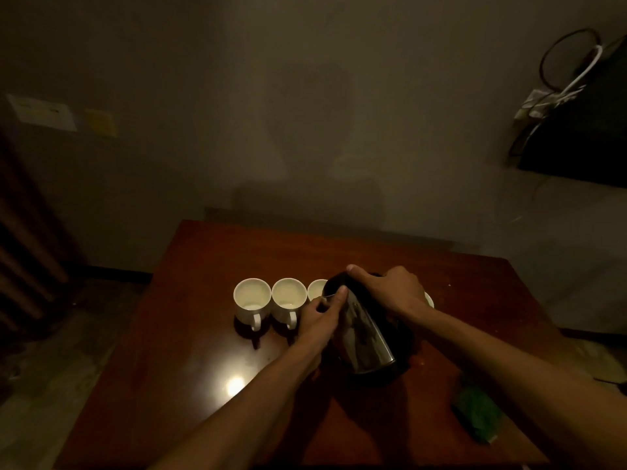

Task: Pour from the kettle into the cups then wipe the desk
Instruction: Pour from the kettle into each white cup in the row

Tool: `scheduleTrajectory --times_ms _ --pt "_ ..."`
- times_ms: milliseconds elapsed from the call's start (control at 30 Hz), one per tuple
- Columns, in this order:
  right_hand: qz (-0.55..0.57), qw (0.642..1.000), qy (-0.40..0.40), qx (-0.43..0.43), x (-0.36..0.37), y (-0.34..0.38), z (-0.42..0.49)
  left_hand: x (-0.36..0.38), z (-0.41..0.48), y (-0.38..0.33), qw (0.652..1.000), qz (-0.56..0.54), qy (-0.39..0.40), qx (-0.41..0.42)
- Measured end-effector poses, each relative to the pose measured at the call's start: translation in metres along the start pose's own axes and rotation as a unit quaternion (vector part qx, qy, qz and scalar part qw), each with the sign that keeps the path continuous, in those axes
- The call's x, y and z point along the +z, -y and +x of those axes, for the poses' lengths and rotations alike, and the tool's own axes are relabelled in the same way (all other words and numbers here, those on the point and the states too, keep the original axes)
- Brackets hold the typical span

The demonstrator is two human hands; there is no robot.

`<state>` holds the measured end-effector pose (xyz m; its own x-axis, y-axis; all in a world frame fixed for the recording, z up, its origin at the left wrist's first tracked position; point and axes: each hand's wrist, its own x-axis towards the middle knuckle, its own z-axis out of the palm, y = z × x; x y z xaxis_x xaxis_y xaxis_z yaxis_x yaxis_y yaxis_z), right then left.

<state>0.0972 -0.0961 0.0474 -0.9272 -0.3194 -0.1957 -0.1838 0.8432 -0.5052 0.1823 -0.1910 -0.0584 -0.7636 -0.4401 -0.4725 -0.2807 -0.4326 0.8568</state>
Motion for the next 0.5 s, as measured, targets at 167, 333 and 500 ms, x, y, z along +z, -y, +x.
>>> scheduleTrajectory --times_ms 167,333,500 --pt "-0.014 1.0 -0.002 0.001 0.001 0.004 0.006 -0.005 0.01 0.004 0.999 0.019 0.044 0.005" --pt "-0.024 1.0 0.005 0.01 0.002 0.009 0.009 -0.008 0.014 0.006 0.998 0.016 0.065 0.003" --pt "-0.04 0.999 0.003 0.008 0.001 0.013 0.011 -0.01 0.017 0.01 0.997 0.006 0.077 -0.013"
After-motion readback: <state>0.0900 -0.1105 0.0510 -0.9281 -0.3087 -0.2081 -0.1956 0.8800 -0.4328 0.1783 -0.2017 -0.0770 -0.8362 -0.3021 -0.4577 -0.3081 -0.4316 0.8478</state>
